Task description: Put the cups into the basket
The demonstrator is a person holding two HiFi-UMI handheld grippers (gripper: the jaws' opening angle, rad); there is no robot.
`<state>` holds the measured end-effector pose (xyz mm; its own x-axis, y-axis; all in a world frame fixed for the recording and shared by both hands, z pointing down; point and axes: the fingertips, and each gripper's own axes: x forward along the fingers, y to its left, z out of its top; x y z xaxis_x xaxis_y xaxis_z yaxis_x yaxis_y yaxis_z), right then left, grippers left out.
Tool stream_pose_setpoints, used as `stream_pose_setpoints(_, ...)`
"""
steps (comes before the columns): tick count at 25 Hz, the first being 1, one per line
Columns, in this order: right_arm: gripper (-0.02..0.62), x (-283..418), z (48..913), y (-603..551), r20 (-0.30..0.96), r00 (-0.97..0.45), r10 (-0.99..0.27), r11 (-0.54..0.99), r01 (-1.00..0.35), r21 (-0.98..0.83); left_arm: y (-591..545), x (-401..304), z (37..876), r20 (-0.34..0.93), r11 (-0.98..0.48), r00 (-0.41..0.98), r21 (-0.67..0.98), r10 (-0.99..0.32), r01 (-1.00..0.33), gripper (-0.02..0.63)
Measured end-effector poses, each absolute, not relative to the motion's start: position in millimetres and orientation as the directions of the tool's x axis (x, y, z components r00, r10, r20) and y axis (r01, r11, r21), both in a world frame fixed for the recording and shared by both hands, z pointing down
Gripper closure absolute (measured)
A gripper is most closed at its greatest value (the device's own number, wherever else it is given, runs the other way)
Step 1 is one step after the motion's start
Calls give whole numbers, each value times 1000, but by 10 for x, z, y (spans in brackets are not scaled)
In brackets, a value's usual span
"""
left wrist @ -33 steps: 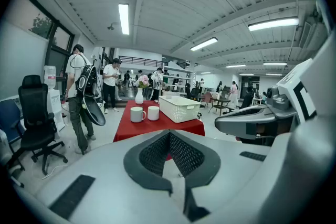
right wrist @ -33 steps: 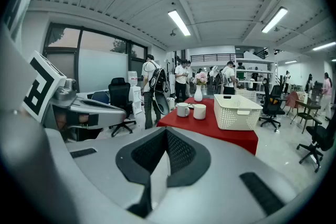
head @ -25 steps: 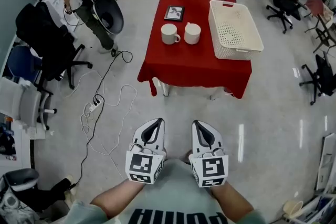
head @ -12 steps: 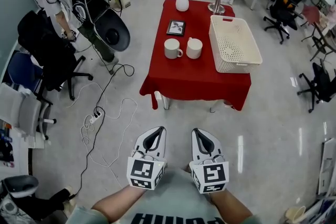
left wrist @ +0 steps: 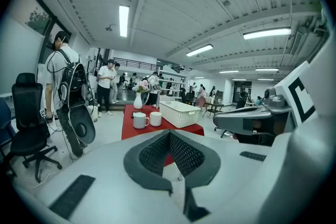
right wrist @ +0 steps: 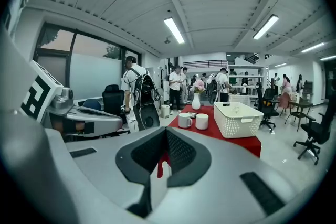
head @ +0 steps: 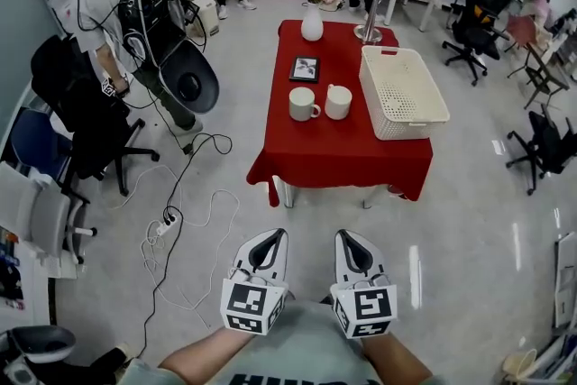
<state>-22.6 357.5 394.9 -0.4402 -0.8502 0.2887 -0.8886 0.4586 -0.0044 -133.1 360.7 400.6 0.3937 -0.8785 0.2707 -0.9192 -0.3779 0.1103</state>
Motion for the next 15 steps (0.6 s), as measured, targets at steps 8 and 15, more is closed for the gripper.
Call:
stream_pose_setpoints(8, 584, -321, 3961, 3435, 298, -437, -849, 459, -888, 5, 3425, -1393, 3998, 260, -383, 403, 126, -877, -915, 600)
stream_pose_setpoints(15, 584, -231, 3896, 3020, 296, -463, -835, 489, -872, 16, 3038, -1278, 3902, 254, -363, 379, 109, -890, -925, 600)
